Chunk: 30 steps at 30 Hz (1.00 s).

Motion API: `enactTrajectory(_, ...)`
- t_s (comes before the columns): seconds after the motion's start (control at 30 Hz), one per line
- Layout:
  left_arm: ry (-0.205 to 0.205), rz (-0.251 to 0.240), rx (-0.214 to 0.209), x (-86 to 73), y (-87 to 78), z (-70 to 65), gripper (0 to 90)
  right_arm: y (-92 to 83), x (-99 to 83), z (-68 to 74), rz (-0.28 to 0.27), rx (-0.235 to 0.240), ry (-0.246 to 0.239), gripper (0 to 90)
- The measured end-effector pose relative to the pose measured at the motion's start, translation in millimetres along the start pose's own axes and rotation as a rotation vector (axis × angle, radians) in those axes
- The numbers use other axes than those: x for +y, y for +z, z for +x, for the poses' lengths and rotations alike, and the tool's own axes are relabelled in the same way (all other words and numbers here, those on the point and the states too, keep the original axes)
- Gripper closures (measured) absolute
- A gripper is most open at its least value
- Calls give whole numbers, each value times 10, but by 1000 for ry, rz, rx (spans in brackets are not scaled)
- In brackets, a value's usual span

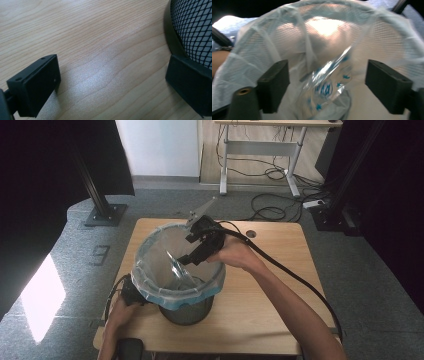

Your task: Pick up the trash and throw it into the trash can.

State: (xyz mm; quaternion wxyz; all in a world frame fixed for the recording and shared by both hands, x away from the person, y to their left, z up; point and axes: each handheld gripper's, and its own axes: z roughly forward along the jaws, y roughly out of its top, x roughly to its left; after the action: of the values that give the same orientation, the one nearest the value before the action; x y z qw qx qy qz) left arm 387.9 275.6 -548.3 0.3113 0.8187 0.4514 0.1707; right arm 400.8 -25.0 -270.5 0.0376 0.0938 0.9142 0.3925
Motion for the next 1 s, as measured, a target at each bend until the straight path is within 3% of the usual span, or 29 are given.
enactTrajectory(0.13, 0, 0, 0, 0, 0, 0, 0, -38, -25, -70, 17, -29, 9, 96)
enactTrajectory(0.3, 0, 0, 0, 0, 0, 0, 0, -109, -100, -185, 14, -121, 49, 4)
enactTrajectory(0.5, 0, 0, 0, 0, 0, 0, 0, -264, -232, -324, -9, -215, 83, 0)
enactTrajectory(1.0, 0, 0, 0, 0, 0, 0, 0, -695, -632, -519, -57, -328, 154, 0)
